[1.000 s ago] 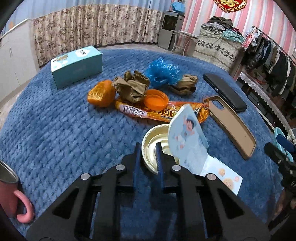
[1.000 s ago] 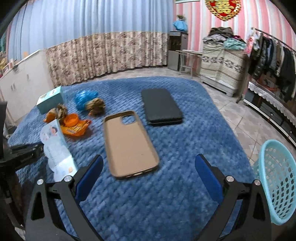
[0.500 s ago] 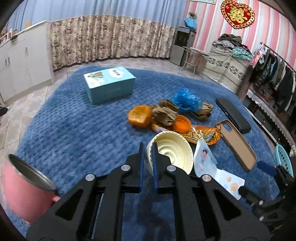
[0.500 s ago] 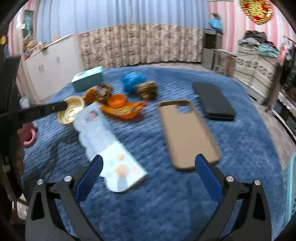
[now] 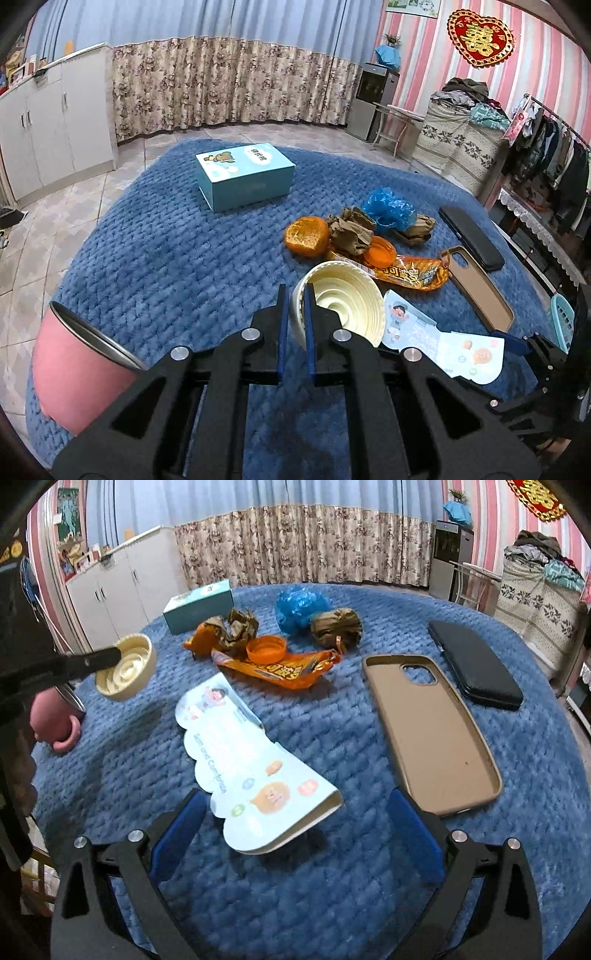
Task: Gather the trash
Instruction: 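Close the left tool on the cream round lid while the right tool grasps the white printed card, then carry the round lid and the printed card over the blue basket, then open the left tool to drop the lid while the right tool releases the card, then move both tools back over the rug toward the orange and snack bag, then close the left tool on the peeled orange, then grasp the orange printed snack bag with the right tool while the left tool holds the orange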
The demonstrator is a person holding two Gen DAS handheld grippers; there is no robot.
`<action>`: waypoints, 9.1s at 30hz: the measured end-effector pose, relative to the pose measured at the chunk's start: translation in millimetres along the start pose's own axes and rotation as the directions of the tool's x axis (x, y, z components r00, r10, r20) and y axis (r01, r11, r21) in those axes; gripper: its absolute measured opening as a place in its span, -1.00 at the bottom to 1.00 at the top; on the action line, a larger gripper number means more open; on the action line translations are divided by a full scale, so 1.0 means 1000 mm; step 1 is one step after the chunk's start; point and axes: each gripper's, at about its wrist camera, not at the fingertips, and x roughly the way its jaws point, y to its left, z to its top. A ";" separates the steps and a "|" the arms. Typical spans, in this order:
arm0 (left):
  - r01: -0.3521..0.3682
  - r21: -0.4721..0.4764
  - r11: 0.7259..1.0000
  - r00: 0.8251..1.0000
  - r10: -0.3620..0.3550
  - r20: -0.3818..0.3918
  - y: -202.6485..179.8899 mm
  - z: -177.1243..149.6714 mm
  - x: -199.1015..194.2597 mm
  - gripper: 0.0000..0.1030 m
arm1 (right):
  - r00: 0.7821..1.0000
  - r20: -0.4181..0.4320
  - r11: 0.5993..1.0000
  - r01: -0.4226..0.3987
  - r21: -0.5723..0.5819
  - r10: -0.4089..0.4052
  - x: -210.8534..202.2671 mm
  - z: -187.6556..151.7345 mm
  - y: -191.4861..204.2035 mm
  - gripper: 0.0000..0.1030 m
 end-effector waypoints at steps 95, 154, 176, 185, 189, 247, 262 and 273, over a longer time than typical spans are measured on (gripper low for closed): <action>0.548 0.483 0.683 0.831 -0.510 -0.221 -0.508 -0.073 0.023 -0.77 | 0.685 0.082 0.448 0.377 0.810 -0.724 -0.268 -0.162 -0.326 -0.89; 0.226 0.340 0.913 0.959 -0.269 0.085 -0.308 -0.011 -0.021 0.89 | 0.644 0.099 0.545 0.543 0.639 -0.759 -0.222 -0.106 -0.275 0.91; -0.079 0.275 0.958 0.971 0.011 0.240 -0.159 0.002 -0.053 0.89 | 0.753 0.250 0.766 0.476 0.431 -0.609 -0.176 -0.049 -0.174 0.91; -0.176 0.178 0.968 0.967 0.137 0.214 -0.096 0.006 -0.042 0.89 | 0.815 0.279 0.851 0.425 0.309 -0.508 -0.143 -0.016 -0.125 0.91; -0.191 0.143 0.971 0.969 0.163 0.188 -0.074 0.004 -0.031 0.89 | 0.843 0.282 0.881 0.389 0.269 -0.458 -0.128 0.000 -0.107 0.91; -0.194 -0.035 0.980 0.980 0.195 0.029 0.006 0.018 0.065 -0.29 | 0.991 0.068 0.978 0.105 0.180 -0.119 0.038 0.069 -0.028 0.44; -0.190 -0.017 0.982 0.981 0.191 0.032 0.002 0.015 0.066 -0.29 | 0.998 0.057 0.983 0.031 0.183 -0.042 0.050 0.071 -0.023 -0.35; -0.194 -0.016 0.981 0.981 0.194 0.028 0.002 0.016 0.066 -0.29 | 0.986 0.110 0.980 0.108 0.165 -0.127 0.029 0.071 -0.030 -0.69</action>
